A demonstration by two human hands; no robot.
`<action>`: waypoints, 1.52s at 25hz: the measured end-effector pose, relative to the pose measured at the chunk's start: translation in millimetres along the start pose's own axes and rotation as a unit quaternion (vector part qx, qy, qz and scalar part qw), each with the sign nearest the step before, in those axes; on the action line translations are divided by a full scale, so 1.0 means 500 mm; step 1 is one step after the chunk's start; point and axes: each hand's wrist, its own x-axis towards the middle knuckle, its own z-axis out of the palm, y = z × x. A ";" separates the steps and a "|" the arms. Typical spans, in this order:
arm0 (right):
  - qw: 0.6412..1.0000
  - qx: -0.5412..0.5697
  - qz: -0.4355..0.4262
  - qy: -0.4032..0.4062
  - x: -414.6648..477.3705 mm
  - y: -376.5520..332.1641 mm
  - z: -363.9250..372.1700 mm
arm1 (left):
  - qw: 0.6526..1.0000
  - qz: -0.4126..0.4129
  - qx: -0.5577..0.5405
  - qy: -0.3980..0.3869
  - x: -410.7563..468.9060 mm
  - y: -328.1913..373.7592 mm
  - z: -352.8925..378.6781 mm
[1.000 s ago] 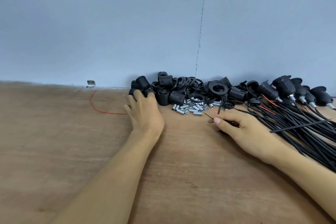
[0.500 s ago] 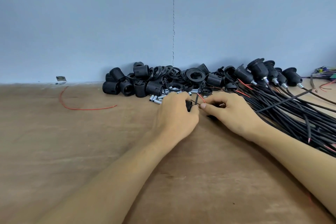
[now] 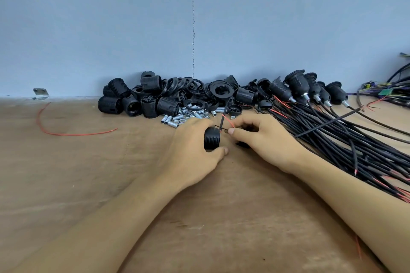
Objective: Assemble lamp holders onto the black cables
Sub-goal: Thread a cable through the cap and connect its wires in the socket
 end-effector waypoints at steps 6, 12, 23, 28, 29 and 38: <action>0.997 0.077 0.023 -0.006 -0.004 -0.006 -0.004 | 0.987 -0.067 -0.142 0.030 -0.004 0.002 -0.010; 0.994 0.108 0.013 -0.016 -0.014 -0.019 -0.011 | 0.949 -0.135 -0.285 -0.008 0.002 -0.007 -0.024; 0.992 0.121 0.016 -0.022 -0.020 -0.035 -0.011 | 0.941 -0.085 -0.325 -0.026 0.001 -0.014 -0.022; 0.990 0.128 0.011 -0.051 -0.019 -0.029 -0.012 | 0.938 -0.085 -0.333 -0.039 0.000 -0.013 -0.023; 0.990 0.126 0.012 -0.058 -0.019 -0.028 -0.012 | 0.940 -0.084 -0.329 -0.039 0.000 -0.013 -0.023; 0.988 0.135 0.015 -0.078 -0.016 -0.027 -0.013 | 0.945 -0.076 -0.316 -0.032 0.001 -0.014 -0.018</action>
